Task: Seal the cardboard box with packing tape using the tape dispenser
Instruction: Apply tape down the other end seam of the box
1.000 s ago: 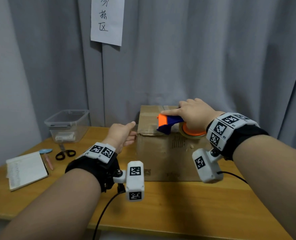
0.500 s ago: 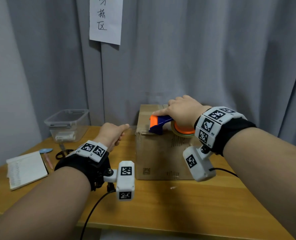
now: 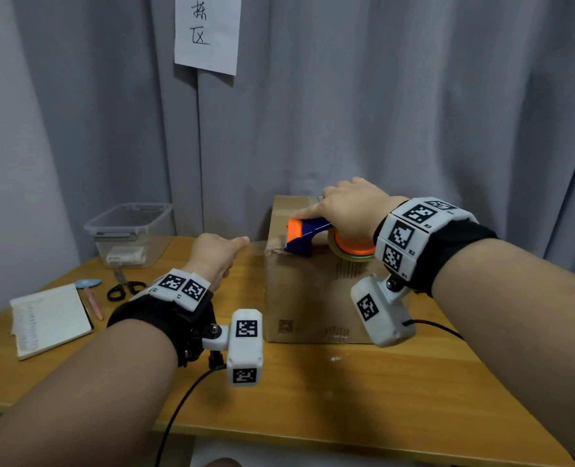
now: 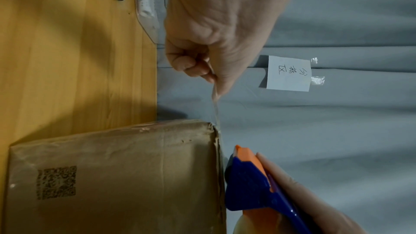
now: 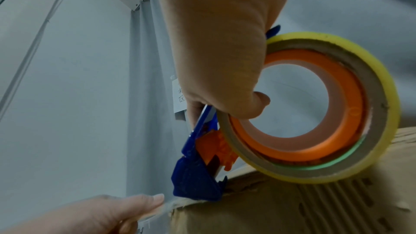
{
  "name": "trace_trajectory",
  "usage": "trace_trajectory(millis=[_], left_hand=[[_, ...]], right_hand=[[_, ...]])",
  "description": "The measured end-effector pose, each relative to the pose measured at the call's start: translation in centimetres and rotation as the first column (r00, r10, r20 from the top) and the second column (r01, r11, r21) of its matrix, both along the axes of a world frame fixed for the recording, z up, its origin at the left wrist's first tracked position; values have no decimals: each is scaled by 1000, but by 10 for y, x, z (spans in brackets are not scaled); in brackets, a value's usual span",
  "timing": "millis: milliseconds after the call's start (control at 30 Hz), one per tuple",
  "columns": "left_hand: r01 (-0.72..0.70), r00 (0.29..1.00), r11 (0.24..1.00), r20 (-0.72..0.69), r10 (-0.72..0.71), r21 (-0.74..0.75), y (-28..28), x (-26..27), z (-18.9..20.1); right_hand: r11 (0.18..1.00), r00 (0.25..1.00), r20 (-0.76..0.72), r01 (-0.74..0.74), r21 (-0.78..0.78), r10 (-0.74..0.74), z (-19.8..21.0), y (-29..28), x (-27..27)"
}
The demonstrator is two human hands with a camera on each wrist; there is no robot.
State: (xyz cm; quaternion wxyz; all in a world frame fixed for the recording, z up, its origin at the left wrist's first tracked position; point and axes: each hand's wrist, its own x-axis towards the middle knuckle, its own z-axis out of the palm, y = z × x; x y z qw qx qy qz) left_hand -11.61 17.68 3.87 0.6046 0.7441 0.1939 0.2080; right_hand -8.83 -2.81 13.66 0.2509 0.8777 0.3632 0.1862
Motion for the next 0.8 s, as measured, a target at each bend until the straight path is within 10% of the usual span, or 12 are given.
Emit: trace_trajectory(millis=[800], left_hand=[[140, 933, 967, -300, -201, -213, -24, 1, -37]], right_hand=[[999, 999, -37, 19, 33, -18, -7, 3, -6]])
